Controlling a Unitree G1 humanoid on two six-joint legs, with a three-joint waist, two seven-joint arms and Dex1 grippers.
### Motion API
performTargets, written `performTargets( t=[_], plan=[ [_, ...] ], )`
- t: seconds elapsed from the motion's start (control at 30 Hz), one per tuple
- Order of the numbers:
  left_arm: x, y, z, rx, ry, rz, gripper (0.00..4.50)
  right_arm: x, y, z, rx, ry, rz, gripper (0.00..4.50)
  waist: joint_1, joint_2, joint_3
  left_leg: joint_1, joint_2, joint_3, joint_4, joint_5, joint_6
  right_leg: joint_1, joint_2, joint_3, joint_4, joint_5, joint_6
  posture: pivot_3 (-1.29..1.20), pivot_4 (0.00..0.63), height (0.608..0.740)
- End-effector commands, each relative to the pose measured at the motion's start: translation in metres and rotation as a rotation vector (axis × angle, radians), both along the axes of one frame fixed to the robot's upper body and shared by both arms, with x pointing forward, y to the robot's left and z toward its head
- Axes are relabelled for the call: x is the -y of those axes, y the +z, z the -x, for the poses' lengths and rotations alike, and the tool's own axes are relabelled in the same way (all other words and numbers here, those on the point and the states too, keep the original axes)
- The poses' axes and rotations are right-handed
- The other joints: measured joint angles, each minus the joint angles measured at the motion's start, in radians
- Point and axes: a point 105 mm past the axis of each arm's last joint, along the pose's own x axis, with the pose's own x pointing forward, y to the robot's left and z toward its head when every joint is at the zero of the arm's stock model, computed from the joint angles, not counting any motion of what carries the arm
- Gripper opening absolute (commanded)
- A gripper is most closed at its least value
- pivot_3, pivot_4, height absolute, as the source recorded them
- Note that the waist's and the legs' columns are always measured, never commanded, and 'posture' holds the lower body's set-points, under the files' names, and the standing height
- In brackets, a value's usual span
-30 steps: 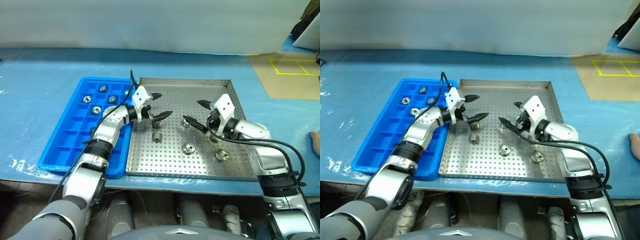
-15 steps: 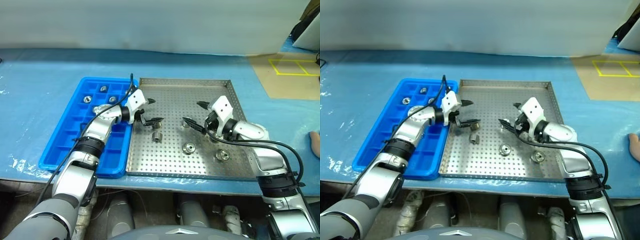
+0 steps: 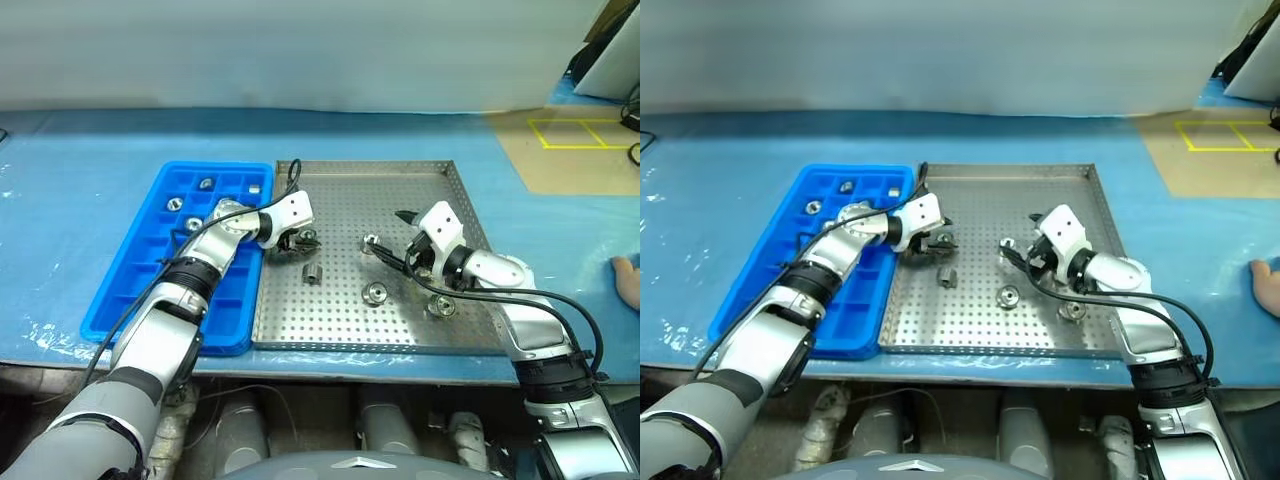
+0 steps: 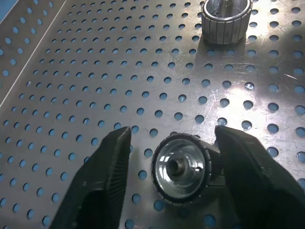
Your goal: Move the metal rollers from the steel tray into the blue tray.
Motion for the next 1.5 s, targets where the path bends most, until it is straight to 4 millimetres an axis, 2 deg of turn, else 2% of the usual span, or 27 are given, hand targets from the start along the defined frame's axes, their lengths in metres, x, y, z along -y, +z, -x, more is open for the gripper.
performTargets(
  t=[0.03,0.07,0.1,0.23,0.37,0.47,0.57,0.63,0.7,0.8,0.9,1.1,1.2,1.37,1.5],
  plan=[
    [-0.001,-0.019,0.007,-0.085,0.012,0.012,1.53,-0.009,0.011,0.002,0.053,0.028,-0.004,4.5,-0.008,-0.001,0.0,-0.001,-0.001,0.0,0.0,0.0,0.0,-0.001,0.0,0.001,0.0,0.0,0.0,-0.48,0.15,0.74],
    [0.002,-0.013,0.005,-0.082,0.027,0.055,1.17,-0.01,0.011,0.001,0.054,0.031,-0.004,4.5,-0.012,-0.001,0.0,-0.002,-0.001,0.0,0.0,-0.001,0.001,-0.002,0.0,0.002,0.0,0.0,0.0,-0.47,0.15,0.74],
    [0.004,-0.008,0.003,-0.079,0.041,0.096,1.04,-0.011,0.011,0.0,0.055,0.036,-0.005,4.5,-0.015,-0.001,0.0,-0.003,-0.001,0.0,0.0,-0.001,0.001,-0.003,0.0,0.002,0.0,0.0,0.0,-0.46,0.15,0.74],
    [0.006,0.018,-0.005,-0.052,0.107,0.25,1.05,-0.018,0.015,-0.003,0.058,0.059,-0.031,4.5,-0.017,-0.002,0.0,-0.007,-0.002,0.0,-0.002,-0.002,0.002,-0.006,0.0,0.002,0.0,0.004,-0.007,-0.42,0.15,0.74],
    [-0.004,0.032,-0.01,-0.014,0.177,0.35,1.05,-0.034,0.011,-0.006,0.049,0.11,-0.029,4.5,-0.012,-0.003,0.001,-0.015,-0.002,-0.001,-0.001,-0.002,0.003,-0.015,0.0,0.001,0.0,0.005,-0.008,-0.34,0.15,0.74],
    [-0.016,0.055,-0.02,0.067,0.31,0.495,1.05,-0.047,0.012,-0.009,0.043,0.175,-0.025,4.5,-0.009,-0.006,0.003,-0.017,-0.002,-0.001,-0.001,-0.002,0.003,-0.016,0.0,0.001,0.0,0.005,-0.008,-0.28,0.15,0.74],
    [-0.025,0.086,-0.021,0.161,0.416,0.699,1.05,-0.056,0.014,-0.019,0.049,0.217,-0.025,4.5,0.003,-0.007,0.004,-0.017,0.0,-0.001,-0.002,-0.002,0.003,-0.017,0.0,0.0,0.0,0.005,-0.008,-0.21,0.15,0.74],
    [-0.039,0.109,-0.019,0.259,0.508,0.831,1.05,-0.068,0.015,-0.023,0.052,0.263,-0.024,4.5,0.018,-0.008,0.004,-0.017,0.0,-0.001,-0.002,-0.002,0.003,-0.017,0.0,-0.001,0.0,0.005,-0.008,-0.15,0.15,0.74],
    [-0.061,0.132,-0.016,0.344,0.642,0.991,1.05,-0.082,0.017,-0.026,0.055,0.318,-0.028,4.5,0.035,-0.009,0.005,-0.017,0.001,-0.001,-0.002,-0.002,0.003,-0.017,0.001,-0.001,0.0,0.005,-0.008,-0.09,0.15,0.74],
    [-0.09,0.149,-0.003,0.503,0.799,1.072,1.05,-0.095,0.021,-0.031,0.061,0.377,-0.033,4.5,0.06,-0.01,0.006,-0.018,0.004,-0.001,-0.002,-0.002,0.002,-0.017,0.001,-0.002,0.0,0.005,-0.008,-0.02,0.15,0.74],
    [-0.118,0.147,0.017,0.635,0.97,1.066,1.05,-0.107,0.021,-0.036,0.059,0.43,-0.035,4.5,0.08,-0.01,0.006,-0.018,0.006,-0.001,-0.002,-0.002,0.001,-0.017,0.001,-0.006,0.0,0.005,-0.008,0.06,0.15,0.74],
    [-0.159,0.11,0.052,0.665,1.243,0.95,1.05,-0.132,0.019,-0.038,0.063,0.528,-0.033,4.5,0.119,-0.012,0.006,-0.021,0.009,-0.002,-0.002,-0.001,0.0,-0.017,0.002,-0.011,0.0,0.005,-0.008,0.15,0.15,0.74],
    [-0.167,0.097,0.061,0.637,1.299,0.896,1.05,-0.138,0.02,-0.038,0.065,0.55,-0.042,4.5,0.143,-0.012,0.007,-0.022,0.01,-0.003,-0.002,-0.001,-0.002,-0.017,0.002,-0.013,0.0,0.005,-0.008,0.17,0.15,0.74],
    [-0.181,0.074,0.072,0.566,1.389,0.803,1.05,-0.143,0.013,-0.036,0.06,0.568,-0.044,4.5,0.153,-0.012,0.007,-0.023,0.01,-0.005,-0.002,0.0,-0.003,-0.016,0.001,-0.017,0.0,0.005,-0.008,0.18,0.15,0.74],
    [-0.179,0.059,0.07,0.491,1.393,0.753,1.05,-0.142,0.012,-0.035,0.059,0.566,-0.055,4.5,0.152,-0.012,0.007,-0.024,0.01,-0.007,-0.002,0.0,-0.004,-0.017,0.002,-0.018,0.0,0.005,-0.008,0.17,0.15,0.74]
  ],
)
